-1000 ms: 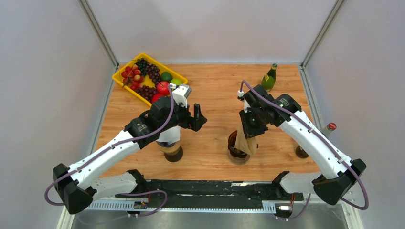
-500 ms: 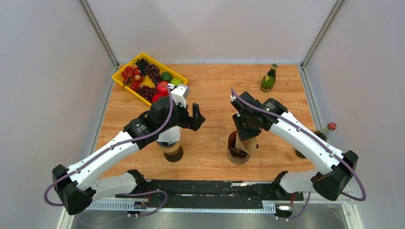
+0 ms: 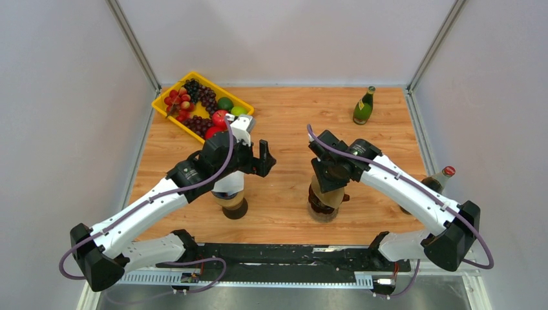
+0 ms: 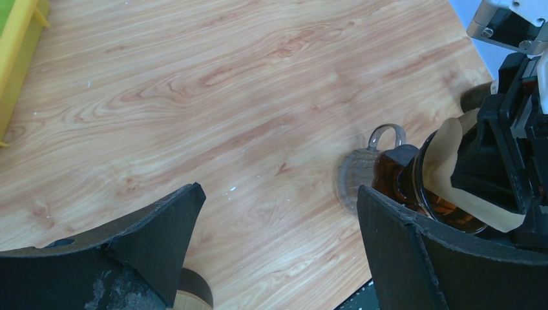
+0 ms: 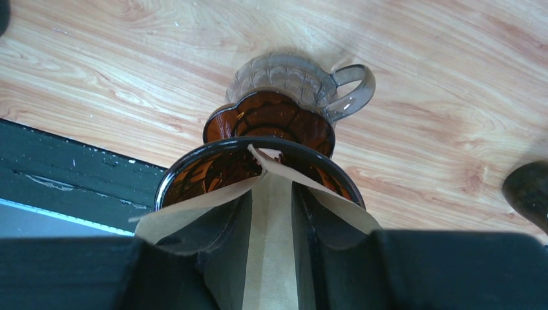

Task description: Place the coffee filter in the dripper

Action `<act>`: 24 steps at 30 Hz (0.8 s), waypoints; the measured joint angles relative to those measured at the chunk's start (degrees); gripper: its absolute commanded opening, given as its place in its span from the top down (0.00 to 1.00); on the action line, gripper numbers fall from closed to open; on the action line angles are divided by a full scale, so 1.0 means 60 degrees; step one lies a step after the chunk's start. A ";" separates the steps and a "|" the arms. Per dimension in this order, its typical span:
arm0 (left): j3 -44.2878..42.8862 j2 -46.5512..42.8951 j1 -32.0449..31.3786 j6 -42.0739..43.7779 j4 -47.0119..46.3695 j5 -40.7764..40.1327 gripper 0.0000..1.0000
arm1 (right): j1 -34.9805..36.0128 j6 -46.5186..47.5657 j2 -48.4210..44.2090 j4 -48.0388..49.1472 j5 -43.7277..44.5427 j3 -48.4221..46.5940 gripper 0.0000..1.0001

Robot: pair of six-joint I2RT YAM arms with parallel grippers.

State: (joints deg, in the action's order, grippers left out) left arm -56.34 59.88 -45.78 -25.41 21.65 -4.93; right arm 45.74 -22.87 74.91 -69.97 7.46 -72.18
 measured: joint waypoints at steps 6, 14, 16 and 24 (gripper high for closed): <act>0.0000 -0.0011 0.0004 0.0000 0.0004 -0.0066 0.00 | 0.0004 -0.0044 0.0000 0.0259 0.0146 0.0120 0.65; 0.0029 -0.0073 0.0000 -0.0007 0.0033 -0.0204 0.00 | 0.0058 -0.0284 0.0000 0.0361 0.0532 0.0477 0.63; 0.0058 -0.0106 0.0000 -0.0015 0.0051 -0.0226 0.00 | 0.0066 -0.0331 0.0000 0.0368 0.0623 0.0546 0.60; 0.0062 -0.0124 0.0000 -0.0040 0.0066 -0.0233 0.00 | 0.0219 -0.0419 0.0000 0.0470 0.0772 0.0678 0.48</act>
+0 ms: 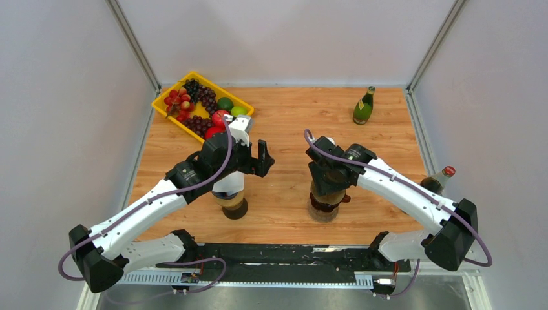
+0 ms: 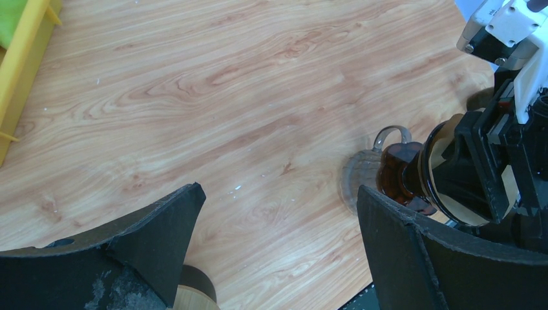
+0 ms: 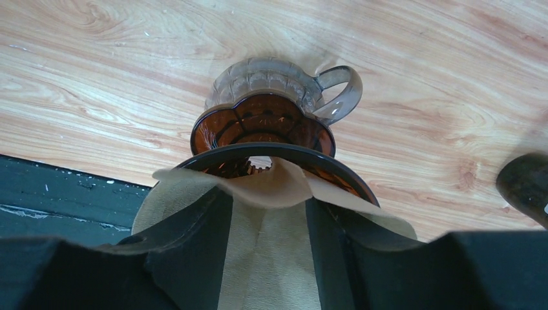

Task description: Place the coffee filter in the dripper

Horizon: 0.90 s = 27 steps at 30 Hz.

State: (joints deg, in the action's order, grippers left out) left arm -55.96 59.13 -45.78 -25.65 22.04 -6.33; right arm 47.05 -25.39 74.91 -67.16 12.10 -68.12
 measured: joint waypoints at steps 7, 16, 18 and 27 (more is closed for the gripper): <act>0.0000 0.0004 0.0004 0.0000 0.0004 0.0004 0.00 | 0.0029 -0.0007 0.0000 0.0120 -0.0295 0.0022 0.57; 0.0000 0.0004 0.0000 0.0000 0.0004 0.0004 0.00 | 0.0029 -0.0084 -0.0157 0.0171 -0.0459 0.0018 0.65; 0.0000 0.0000 0.0000 -0.0004 0.0004 0.0000 0.00 | 0.0033 -0.0146 -0.0270 0.0160 -0.0419 -0.0040 0.65; 0.0000 0.0004 0.0000 -0.0029 0.0000 0.0000 0.00 | 0.0033 -0.0455 -0.0699 -0.0026 0.0102 -0.0419 0.71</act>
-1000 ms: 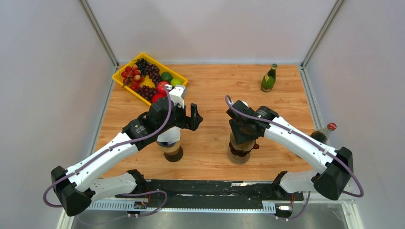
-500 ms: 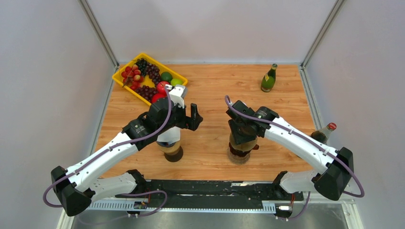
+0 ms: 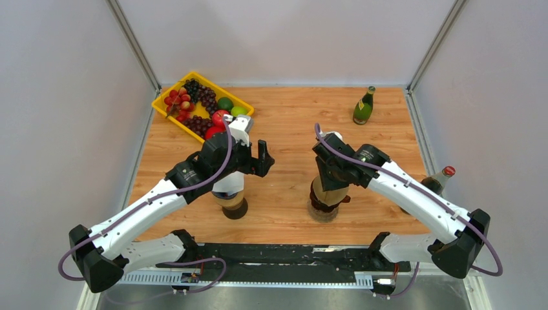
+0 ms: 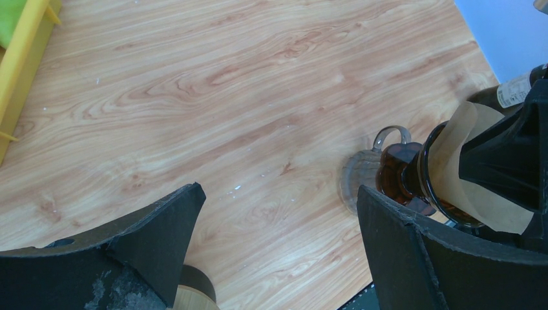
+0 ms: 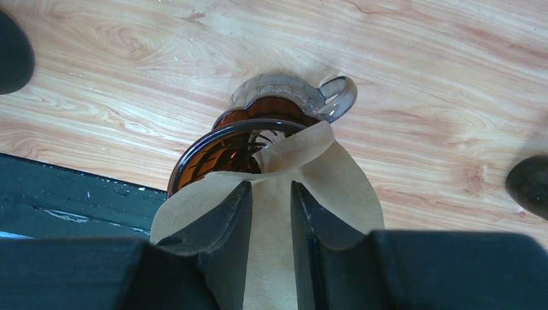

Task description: Place the coffee filter in the dripper

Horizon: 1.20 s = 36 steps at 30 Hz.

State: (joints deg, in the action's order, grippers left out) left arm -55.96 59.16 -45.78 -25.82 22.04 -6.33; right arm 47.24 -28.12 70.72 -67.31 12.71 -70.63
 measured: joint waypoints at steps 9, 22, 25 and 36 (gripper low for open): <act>0.0000 0.0000 0.0004 0.0000 0.0000 0.0000 0.00 | 0.0000 -0.0091 0.0171 -0.0164 0.0124 0.0007 0.83; 0.0000 0.0000 0.0004 0.0000 0.0004 -0.0011 0.00 | 0.0000 -0.0109 0.0634 -0.0127 0.0120 0.0495 0.79; 0.0000 0.0000 0.0004 -0.0004 0.0004 -0.0033 0.00 | 0.0000 -0.0135 0.0637 -0.0127 0.0124 0.0637 0.77; 0.0000 0.0000 0.0004 0.0000 0.0007 -0.0040 0.00 | 0.0000 -0.0160 0.0637 -0.0029 -0.0062 0.0732 0.56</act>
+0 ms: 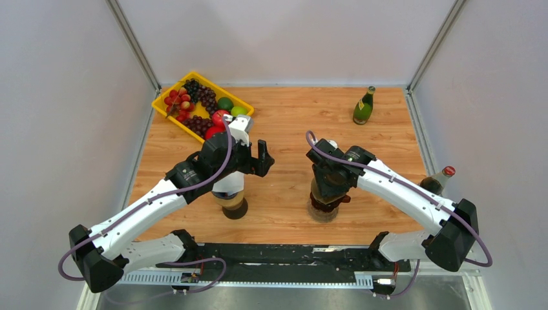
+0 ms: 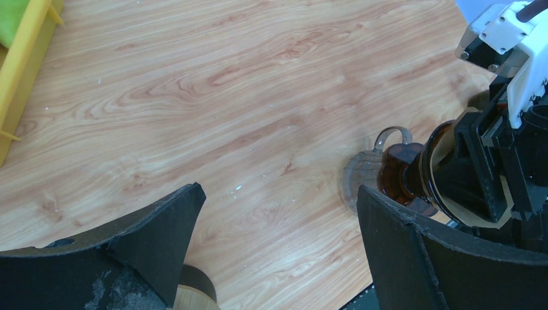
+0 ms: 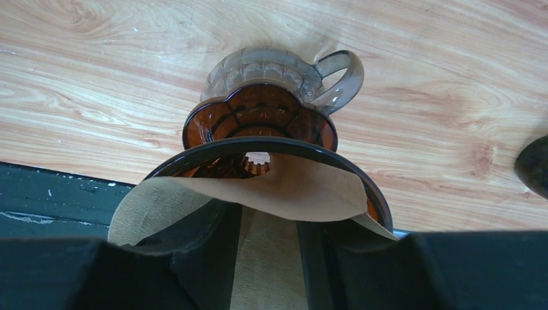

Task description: Place the coffee filter in the dripper

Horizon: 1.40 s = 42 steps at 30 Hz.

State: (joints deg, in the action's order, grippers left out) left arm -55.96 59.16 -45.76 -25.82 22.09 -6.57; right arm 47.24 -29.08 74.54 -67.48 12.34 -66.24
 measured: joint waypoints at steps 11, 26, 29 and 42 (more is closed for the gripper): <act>0.0000 0.0000 -0.0004 -0.0004 0.0004 -0.0011 0.00 | 0.0000 0.0004 -0.0095 0.0204 -0.0477 0.0127 0.47; 0.0000 0.0000 -0.0004 -0.0007 0.0007 -0.0036 0.00 | 0.0000 -0.0004 -0.0495 0.0240 -0.0637 0.0113 0.54; 0.0000 0.0000 0.0000 -0.0007 0.0011 -0.0036 0.00 | 0.0000 -0.0004 -0.0739 0.0200 -0.0557 0.0036 0.54; -0.0011 0.0000 -0.0004 -0.0047 0.0015 -0.0076 0.00 | 0.0000 0.0004 -0.1665 0.0066 -0.0044 -0.1198 0.37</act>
State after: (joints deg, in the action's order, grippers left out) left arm -56.03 59.16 -45.78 -26.11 22.17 -7.03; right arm 47.24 -29.06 64.55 -67.09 12.08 -73.43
